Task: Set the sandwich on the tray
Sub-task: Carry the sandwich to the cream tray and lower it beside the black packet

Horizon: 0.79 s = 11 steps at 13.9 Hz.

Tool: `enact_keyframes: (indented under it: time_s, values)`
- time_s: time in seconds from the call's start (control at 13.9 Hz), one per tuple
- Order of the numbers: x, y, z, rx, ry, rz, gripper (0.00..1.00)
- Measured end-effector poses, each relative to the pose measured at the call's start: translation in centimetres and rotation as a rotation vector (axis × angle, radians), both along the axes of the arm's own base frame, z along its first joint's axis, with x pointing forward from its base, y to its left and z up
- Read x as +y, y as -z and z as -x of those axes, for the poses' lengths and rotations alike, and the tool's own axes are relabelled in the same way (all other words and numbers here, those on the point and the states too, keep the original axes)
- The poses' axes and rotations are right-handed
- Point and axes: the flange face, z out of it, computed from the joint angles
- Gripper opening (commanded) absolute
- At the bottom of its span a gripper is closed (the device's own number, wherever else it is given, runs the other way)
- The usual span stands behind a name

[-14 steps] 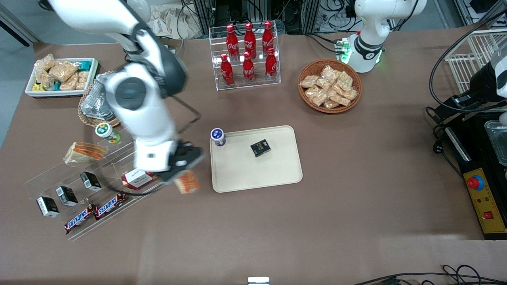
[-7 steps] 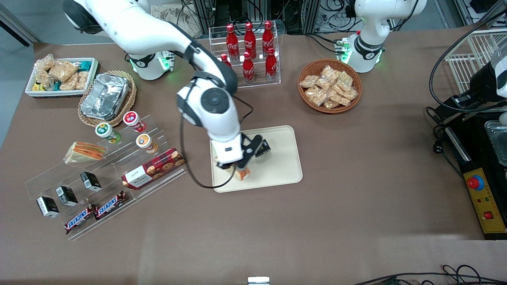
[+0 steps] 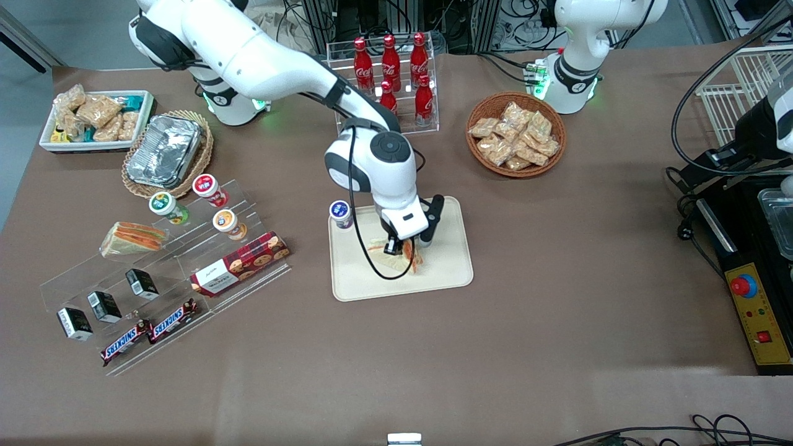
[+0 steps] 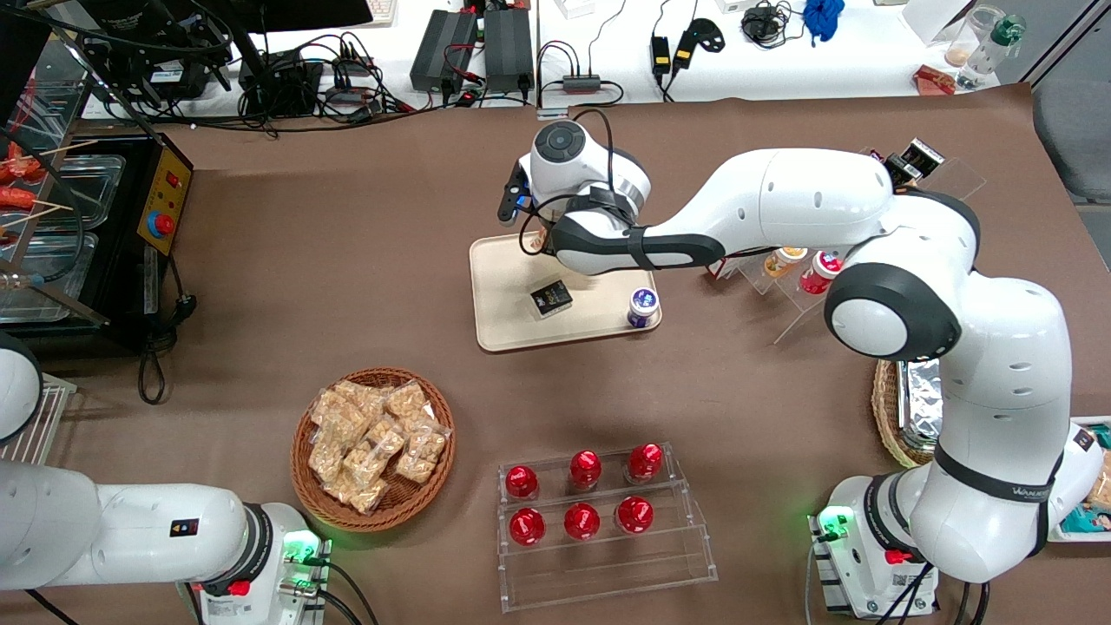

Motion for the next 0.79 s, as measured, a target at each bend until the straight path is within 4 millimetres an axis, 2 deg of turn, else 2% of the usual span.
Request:
enact_keyframes:
  time_s: [0.07,0.29,0.43,0.58,0.79]
  values:
    - [-0.3,0.6,-0.3,0.003,0.009,0.002,0.99]
    - [-2.1,0.3,-2.3,0.018,0.084,-0.027,0.99]
    - [-3.7,-1.5,-4.2,0.022,0.143,-0.067,0.99]
    - [-5.1,-4.9,-5.4,0.008,0.211,-0.076,0.99]
    - [-8.6,-11.6,-6.0,0.004,0.489,-0.04,0.99]
